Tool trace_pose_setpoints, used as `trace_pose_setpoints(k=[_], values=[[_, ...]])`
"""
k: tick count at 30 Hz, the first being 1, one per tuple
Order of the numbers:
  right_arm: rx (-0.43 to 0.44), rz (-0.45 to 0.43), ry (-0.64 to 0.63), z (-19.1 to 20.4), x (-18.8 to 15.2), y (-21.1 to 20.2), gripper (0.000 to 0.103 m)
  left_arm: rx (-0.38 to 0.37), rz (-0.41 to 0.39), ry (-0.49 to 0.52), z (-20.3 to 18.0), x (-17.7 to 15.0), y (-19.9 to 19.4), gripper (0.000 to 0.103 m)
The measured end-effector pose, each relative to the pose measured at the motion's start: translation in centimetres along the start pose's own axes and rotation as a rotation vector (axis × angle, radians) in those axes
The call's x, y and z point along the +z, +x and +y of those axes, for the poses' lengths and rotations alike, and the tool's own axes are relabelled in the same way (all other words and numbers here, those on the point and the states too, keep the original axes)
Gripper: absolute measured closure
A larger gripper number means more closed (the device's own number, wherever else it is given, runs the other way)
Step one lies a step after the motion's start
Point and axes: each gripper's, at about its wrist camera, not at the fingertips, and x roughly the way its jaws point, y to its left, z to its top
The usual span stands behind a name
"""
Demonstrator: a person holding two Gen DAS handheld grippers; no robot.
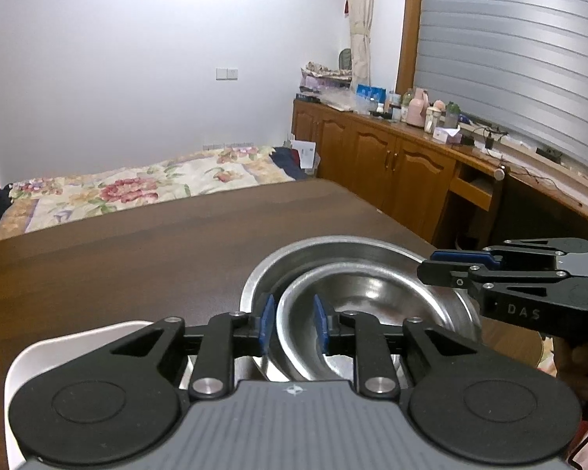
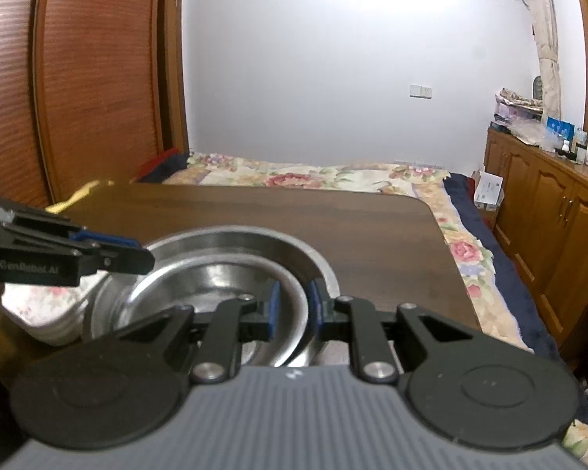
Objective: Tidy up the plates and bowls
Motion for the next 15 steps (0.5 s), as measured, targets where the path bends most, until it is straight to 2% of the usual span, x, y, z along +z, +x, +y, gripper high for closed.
trace_pose_setpoints(k=[3, 5, 7, 8, 13, 15], values=[[0.003, -0.015, 0.012, -0.4, 0.1, -0.1, 0.082, 0.005, -0.015, 0.005, -0.1, 0.4, -0.2, 0.058], [-0.006, -0.027, 0.022, -0.6, 0.0, 0.0, 0.075, 0.011, -0.028, 0.012, -0.1, 0.8, -0.4, 0.045], [-0.006, -0.043, 0.04, -0.9, -0.1, -0.1, 0.058, 0.02, -0.04, 0.019, -0.1, 1.0, -0.6, 0.035], [-0.008, -0.05, 0.048, -1.0, -0.1, -0.1, 0.055, 0.027, -0.049, 0.019, -0.1, 1.1, -0.7, 0.029], [-0.022, -0.064, 0.051, -1.3, -0.7, 0.3, 0.042, 0.05, -0.056, 0.006, 0.3, 1.1, -0.5, 0.019], [-0.026, -0.067, 0.055, -1.4, -1.0, 0.5, 0.04, 0.059, -0.045, 0.005, 0.3, 0.8, -0.3, 0.019]])
